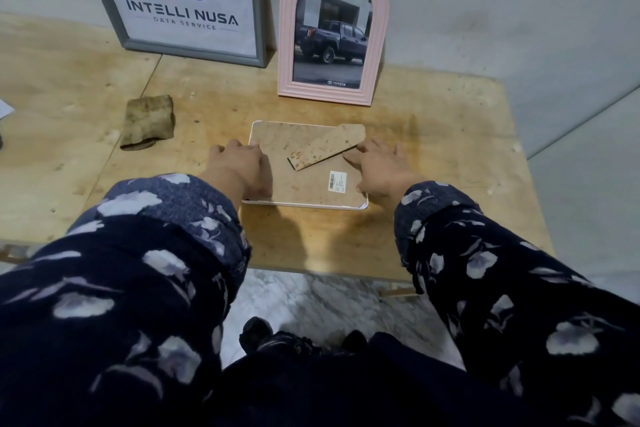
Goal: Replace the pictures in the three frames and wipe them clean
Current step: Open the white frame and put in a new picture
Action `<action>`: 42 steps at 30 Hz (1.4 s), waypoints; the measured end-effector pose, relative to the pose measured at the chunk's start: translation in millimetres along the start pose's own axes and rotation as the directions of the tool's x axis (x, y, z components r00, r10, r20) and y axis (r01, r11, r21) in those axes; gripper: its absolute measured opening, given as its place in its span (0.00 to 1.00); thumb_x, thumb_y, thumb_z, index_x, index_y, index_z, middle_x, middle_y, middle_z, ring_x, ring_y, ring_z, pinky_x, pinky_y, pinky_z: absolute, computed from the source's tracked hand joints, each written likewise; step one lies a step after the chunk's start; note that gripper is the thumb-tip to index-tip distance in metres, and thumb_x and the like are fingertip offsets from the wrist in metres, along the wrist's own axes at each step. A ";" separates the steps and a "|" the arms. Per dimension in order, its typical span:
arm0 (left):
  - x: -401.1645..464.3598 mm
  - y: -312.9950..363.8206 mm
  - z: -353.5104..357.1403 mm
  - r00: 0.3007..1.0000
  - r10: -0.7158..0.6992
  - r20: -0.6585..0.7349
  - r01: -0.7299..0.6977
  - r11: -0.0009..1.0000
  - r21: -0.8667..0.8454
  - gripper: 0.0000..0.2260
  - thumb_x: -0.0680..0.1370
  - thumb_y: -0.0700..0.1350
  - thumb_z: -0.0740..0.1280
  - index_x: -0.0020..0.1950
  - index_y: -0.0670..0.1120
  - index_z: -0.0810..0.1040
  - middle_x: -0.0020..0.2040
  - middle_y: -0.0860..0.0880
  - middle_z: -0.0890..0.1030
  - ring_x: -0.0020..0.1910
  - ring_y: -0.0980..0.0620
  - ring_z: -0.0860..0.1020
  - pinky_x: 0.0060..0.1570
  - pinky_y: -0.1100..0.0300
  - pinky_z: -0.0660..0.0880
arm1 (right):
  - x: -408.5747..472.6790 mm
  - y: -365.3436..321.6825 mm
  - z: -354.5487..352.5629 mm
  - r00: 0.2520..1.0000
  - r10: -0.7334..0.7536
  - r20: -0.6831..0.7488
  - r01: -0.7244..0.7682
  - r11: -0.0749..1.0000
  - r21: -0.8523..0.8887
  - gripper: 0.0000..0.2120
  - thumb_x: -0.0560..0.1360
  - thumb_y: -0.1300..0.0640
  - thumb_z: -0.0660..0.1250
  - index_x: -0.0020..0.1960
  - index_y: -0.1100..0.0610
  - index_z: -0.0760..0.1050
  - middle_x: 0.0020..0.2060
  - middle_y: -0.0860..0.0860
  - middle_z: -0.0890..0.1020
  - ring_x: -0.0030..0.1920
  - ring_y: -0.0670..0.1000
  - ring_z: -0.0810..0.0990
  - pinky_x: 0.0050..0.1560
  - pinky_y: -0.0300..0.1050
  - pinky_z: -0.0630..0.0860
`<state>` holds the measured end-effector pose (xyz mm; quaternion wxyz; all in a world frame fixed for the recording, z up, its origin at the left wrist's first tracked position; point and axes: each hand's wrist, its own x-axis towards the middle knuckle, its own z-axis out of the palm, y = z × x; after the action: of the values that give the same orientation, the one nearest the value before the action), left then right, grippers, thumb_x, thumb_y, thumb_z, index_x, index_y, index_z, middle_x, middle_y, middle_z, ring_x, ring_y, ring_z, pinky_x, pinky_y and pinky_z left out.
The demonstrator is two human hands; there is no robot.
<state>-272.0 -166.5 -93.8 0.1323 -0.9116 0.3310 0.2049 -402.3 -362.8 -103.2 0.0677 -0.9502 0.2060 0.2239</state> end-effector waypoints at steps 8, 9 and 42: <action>9.4 0.2 -6.0 1.000 -0.014 0.014 0.013 0.999 0.052 0.27 0.68 0.63 0.70 0.61 0.48 0.72 0.55 0.47 0.76 0.60 0.46 0.67 0.57 0.48 0.63 | 2.9 -4.6 -4.7 0.998 0.047 0.040 -0.047 0.999 -0.015 0.36 0.73 0.59 0.68 0.76 0.50 0.57 0.71 0.52 0.69 0.73 0.57 0.62 0.73 0.66 0.40; 10.7 0.9 -10.6 1.000 -0.012 0.021 0.011 0.998 0.068 0.27 0.68 0.63 0.70 0.60 0.48 0.73 0.53 0.47 0.75 0.60 0.46 0.67 0.57 0.48 0.63 | 4.5 -4.5 -6.6 0.998 0.052 0.040 -0.051 0.999 -0.009 0.34 0.72 0.58 0.68 0.75 0.51 0.59 0.66 0.53 0.73 0.70 0.57 0.67 0.73 0.66 0.39; 21.1 9.2 15.0 0.993 0.119 -0.027 -0.115 0.985 0.127 0.46 0.71 0.74 0.56 0.79 0.51 0.42 0.80 0.51 0.46 0.78 0.45 0.49 0.72 0.38 0.50 | -16.5 -57.1 72.0 0.788 -0.068 -0.612 0.106 0.994 0.027 0.19 0.69 0.62 0.53 0.56 0.58 0.76 0.51 0.56 0.77 0.51 0.60 0.75 0.63 0.63 0.67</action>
<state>-267.6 -179.3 -117.7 0.1713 -0.8838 0.3984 0.1755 -420.3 -289.2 -157.8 0.0364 -0.9776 0.1794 -0.1042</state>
